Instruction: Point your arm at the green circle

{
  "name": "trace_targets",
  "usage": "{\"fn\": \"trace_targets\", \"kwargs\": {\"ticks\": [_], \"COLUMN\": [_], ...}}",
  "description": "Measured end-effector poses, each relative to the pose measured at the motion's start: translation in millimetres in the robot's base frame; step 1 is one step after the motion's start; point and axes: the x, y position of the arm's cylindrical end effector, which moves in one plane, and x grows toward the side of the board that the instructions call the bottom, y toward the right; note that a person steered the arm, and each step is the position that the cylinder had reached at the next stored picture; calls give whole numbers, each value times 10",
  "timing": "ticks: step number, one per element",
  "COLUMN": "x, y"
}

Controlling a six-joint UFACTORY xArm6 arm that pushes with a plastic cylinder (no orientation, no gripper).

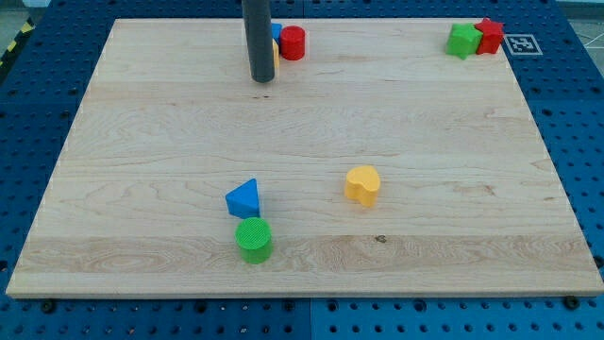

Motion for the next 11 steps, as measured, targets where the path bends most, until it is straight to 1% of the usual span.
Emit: {"fn": "trace_targets", "kwargs": {"ticks": [1, 2, 3, 4, 6, 7, 8, 9, 10, 11], "x": [34, 97, 331, 705, 1683, 2242, 2903, 2917, 2918, 2926], "y": [-59, -268, -498, -649, -933, -953, -844, -821, -592, -164]}}
